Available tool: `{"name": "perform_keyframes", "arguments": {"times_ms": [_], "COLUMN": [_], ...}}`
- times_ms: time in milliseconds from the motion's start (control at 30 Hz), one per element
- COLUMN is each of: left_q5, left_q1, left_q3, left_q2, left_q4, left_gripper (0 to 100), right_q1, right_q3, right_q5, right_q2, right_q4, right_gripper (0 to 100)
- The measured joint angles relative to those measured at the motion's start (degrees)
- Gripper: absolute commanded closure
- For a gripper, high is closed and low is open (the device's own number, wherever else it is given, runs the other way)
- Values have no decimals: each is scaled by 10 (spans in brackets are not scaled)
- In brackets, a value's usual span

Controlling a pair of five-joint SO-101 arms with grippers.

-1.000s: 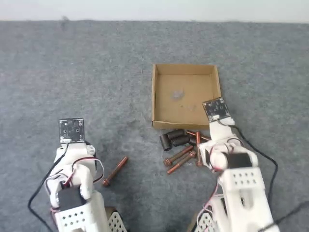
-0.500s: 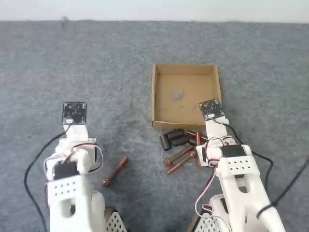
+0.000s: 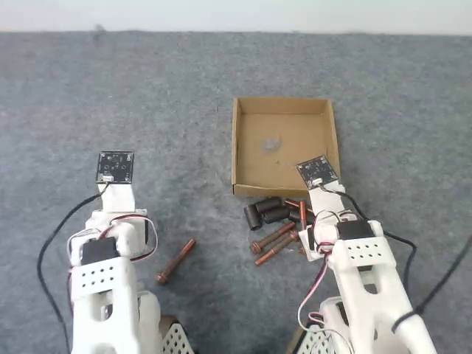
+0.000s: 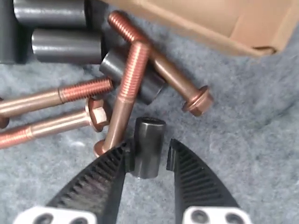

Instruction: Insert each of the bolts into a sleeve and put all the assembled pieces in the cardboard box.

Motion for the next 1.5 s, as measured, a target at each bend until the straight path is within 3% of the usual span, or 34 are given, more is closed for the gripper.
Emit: {"name": "perform_keyframes", "arguments": {"times_ms": [267,867,1067,1500], "left_q5": [-1,-1,-1,-1], "left_q1": [0,0,4,4], "left_q3": [0,0,-34,-108], "left_q2": [0,1,82,228], "left_q4": [0,0,-17,-21], "left_gripper": [858,859,859,859], "right_q1": [-6,-23,-23,-23], "right_q3": [0,-1,-39,-43], "right_q5": [0,12,15,15], "right_q2": [4,20,95,104], "right_q4": [-11,-16,-13,-11], "right_gripper": [829,829,829,830]}}
